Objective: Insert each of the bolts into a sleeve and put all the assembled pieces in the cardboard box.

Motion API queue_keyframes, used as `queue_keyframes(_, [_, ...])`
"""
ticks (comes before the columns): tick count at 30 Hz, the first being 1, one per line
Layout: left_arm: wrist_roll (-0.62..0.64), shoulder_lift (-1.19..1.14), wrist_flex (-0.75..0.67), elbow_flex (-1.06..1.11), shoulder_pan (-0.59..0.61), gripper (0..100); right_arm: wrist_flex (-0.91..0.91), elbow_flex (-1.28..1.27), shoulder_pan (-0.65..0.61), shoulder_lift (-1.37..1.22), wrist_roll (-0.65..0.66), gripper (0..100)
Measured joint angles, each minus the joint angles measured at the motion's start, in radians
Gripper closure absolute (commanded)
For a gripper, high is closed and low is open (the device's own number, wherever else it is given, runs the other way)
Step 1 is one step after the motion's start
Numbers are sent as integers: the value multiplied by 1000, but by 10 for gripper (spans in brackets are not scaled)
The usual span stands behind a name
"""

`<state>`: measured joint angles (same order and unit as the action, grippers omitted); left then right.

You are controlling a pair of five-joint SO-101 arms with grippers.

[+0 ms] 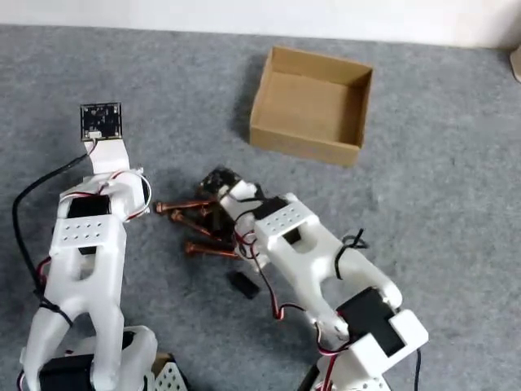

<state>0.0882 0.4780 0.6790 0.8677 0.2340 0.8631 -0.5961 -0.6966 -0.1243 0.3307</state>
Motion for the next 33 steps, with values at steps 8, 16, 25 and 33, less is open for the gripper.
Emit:
queue_keyframes(8, [0, -2, 0, 0, 0, 992, -20, 17, 28, -5, -98, 993])
queue_keyframes(16, [-68, -103, -41, -18, -51, 982, 29, -11, 126, 206, -110, 993])
queue_keyframes(25, [23, -555, 281, -470, -230, 751, -55, -169, 189, 387, -109, 993])
queue_keyframes(33, [370, -649, 606, -764, -319, 780, -98, -170, 238, 364, -109, 993])
